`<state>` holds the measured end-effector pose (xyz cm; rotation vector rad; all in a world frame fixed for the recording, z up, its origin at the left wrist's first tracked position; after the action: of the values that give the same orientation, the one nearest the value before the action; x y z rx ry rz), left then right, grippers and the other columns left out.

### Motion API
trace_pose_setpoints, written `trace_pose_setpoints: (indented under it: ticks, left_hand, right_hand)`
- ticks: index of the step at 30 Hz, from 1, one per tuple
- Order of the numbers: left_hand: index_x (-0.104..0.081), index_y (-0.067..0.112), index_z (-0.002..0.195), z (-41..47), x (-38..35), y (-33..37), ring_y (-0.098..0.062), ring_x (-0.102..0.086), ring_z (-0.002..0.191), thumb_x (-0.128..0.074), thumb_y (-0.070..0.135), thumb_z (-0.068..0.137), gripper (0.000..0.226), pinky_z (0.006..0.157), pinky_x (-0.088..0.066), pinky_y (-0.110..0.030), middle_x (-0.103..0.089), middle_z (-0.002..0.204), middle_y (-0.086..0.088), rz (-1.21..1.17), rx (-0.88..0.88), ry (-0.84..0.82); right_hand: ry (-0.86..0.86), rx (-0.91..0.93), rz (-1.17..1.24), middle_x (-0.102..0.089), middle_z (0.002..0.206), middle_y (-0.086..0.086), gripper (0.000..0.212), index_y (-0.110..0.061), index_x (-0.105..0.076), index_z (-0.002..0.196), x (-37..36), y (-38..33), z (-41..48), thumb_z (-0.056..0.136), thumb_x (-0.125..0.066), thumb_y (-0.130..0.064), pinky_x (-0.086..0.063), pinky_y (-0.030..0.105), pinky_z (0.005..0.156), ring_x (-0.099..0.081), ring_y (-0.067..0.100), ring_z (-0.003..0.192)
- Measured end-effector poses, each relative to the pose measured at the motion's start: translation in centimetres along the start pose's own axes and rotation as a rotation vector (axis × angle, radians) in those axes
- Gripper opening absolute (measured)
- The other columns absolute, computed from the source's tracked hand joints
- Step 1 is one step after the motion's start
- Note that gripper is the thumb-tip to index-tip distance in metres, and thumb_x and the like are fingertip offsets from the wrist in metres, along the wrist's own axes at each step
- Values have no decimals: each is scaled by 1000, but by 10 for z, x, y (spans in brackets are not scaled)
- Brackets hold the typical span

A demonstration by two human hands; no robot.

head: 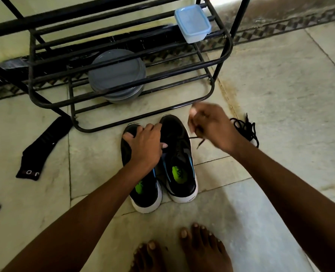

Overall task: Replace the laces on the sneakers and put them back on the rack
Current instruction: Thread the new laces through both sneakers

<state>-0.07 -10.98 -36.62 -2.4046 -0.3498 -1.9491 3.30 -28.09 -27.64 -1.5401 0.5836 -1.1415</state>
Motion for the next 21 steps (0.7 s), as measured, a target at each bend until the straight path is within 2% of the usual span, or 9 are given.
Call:
trace_pose_setpoints:
  ticks: [2,3,6,9,11,12,14,17,21]
  left_hand:
    - [-40,36,149,0,0,1,-27,-44,131,-71,36,91,66,93,-27,-52,-55,135,2,6,-14,4]
    - [-38,39,150,0,0,0,-27,-44,130,-71,36,91,68,93,-27,-51,-56,134,2,7,-19,7]
    - [-37,42,151,1,0,0,-27,-45,130,-71,38,92,69,91,-26,-50,-57,132,2,14,-30,20]
    - [-37,40,150,1,0,3,-27,-46,129,-71,44,91,68,90,-27,-49,-59,130,2,48,-36,28]
    - [-37,38,149,1,1,4,-28,-47,128,-71,47,90,68,90,-27,-49,-59,130,2,78,-31,28]
    - [-37,38,148,2,2,4,-28,-46,129,-71,47,90,68,91,-27,-50,-59,131,2,83,-29,24]
    - [-36,37,147,3,3,5,-28,-46,128,-72,48,88,70,91,-27,-50,-59,130,1,83,-22,28]
    - [-36,35,147,1,4,9,-29,-46,126,-73,46,87,72,90,-27,-51,-58,129,0,94,-29,31]
    - [-38,33,146,-1,3,9,-29,-39,128,-75,34,87,69,93,-30,-52,-50,137,-2,46,-58,17]
  right_hand:
    - [-246,156,-624,-51,77,0,21,-14,-54,86,-24,-1,-5,103,-48,-25,-45,33,55,-53,13,64]
    - [-309,141,-791,-48,82,-1,17,-14,-55,93,-31,5,-7,101,-48,-27,-46,37,58,-56,20,70]
    - [-332,-16,-979,-49,86,2,17,-16,-50,103,-28,15,-6,99,-52,-32,-42,36,61,-62,32,83]
    - [-267,-5,-1063,-66,95,7,33,-20,-44,111,-14,9,-3,94,-64,-41,-45,35,63,-66,34,86]
    - [-225,17,-1064,-69,95,8,42,-23,-41,118,-5,1,2,92,-69,-39,-44,34,64,-66,33,84]
    - [-204,63,-1070,-69,91,7,34,-22,-48,114,-2,-7,4,92,-70,-35,-44,33,65,-66,32,82]
    - [-173,160,-1052,-69,81,7,14,-18,-65,94,4,-25,9,94,-68,-31,-45,32,64,-63,31,75]
    - [-102,286,-896,-65,69,3,28,-14,-71,76,11,-51,11,93,-62,-35,-47,33,60,-58,25,64]
    - [-131,392,-801,-62,68,-3,22,-17,-75,77,-11,-66,6,90,-65,-31,-42,34,61,-50,19,71]
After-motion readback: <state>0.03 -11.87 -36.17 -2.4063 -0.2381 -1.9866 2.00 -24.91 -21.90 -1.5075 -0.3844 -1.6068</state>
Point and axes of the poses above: each hand's wrist, its own z-axis towards the middle knuckle, its own x-axis out of the back of the hand, y = z × x, the point moved 8 cm from there along z, towards the middle knuckle
